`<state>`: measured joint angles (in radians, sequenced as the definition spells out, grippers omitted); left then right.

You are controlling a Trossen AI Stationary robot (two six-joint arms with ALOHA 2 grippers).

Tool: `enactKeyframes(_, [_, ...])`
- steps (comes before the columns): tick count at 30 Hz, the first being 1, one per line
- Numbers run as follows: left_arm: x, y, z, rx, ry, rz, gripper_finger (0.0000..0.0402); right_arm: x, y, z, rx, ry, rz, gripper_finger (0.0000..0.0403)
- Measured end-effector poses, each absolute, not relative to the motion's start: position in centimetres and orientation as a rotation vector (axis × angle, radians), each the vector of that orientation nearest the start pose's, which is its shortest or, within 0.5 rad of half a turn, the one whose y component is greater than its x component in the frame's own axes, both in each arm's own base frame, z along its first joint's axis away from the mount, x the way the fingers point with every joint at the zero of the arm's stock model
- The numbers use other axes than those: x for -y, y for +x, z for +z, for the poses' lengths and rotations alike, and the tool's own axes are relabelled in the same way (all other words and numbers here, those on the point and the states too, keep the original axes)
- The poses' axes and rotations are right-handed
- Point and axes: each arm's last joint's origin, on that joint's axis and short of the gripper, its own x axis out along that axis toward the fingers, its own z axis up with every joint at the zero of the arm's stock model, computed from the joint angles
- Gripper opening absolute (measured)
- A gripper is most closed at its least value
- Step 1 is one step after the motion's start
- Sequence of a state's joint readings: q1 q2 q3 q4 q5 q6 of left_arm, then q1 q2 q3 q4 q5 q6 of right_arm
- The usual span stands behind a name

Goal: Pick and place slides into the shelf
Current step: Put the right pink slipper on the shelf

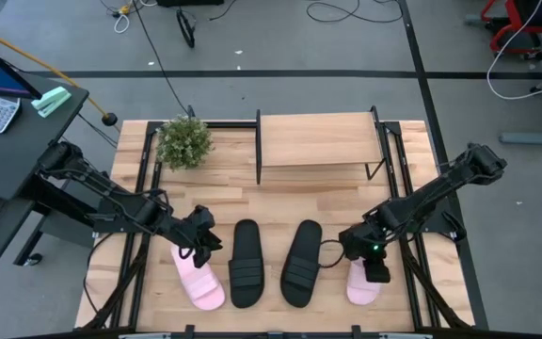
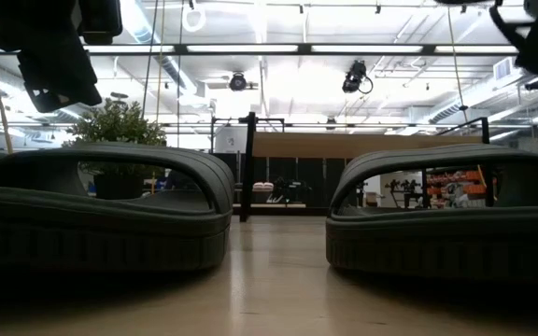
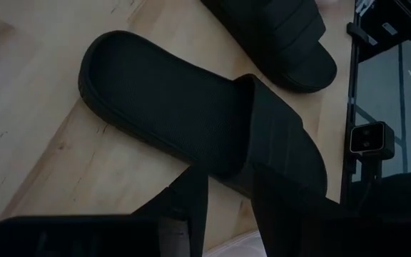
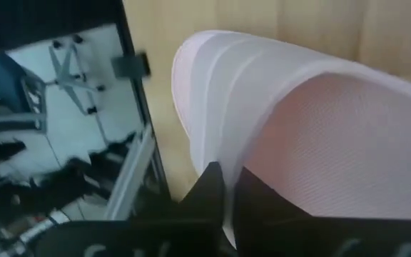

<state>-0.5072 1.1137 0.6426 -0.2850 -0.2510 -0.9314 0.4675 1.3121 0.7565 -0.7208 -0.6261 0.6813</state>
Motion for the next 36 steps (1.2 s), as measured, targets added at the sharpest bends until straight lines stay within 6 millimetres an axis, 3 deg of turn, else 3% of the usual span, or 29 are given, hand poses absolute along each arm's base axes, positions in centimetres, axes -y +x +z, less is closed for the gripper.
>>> enactKeyframes(9, [10.0, 19.5, 21.7, -0.748, -0.606, 0.100, 0.0100, -9.0, 16.2, 26.9, -1.594, 0.356, 0.417, 0.0009])
enactKeyframes(17, [10.0, 19.5, 21.7, -0.746, -0.604, 0.102, 0.0091, -5.3, 16.5, 31.7, -1.492, 0.179, 0.267, 0.0009])
enactKeyframes(27, [10.0, 19.5, 21.7, -0.746, -0.605, 0.103, 0.0077, 1.0, 16.5, 34.5, -1.388, 0.186, 0.209, 0.0009])
enactKeyframes(33, [10.0, 19.5, 21.7, -0.746, -0.606, 0.103, 0.0073, 4.6, 16.0, 34.9, -1.305, 0.308, 0.189, 0.0009])
enactKeyframes(36, [10.0, 19.5, 21.7, -0.746, -0.606, 0.103, 0.0075, 6.0, 15.9, 34.7, -1.291, 0.286, 0.169, 0.0009])
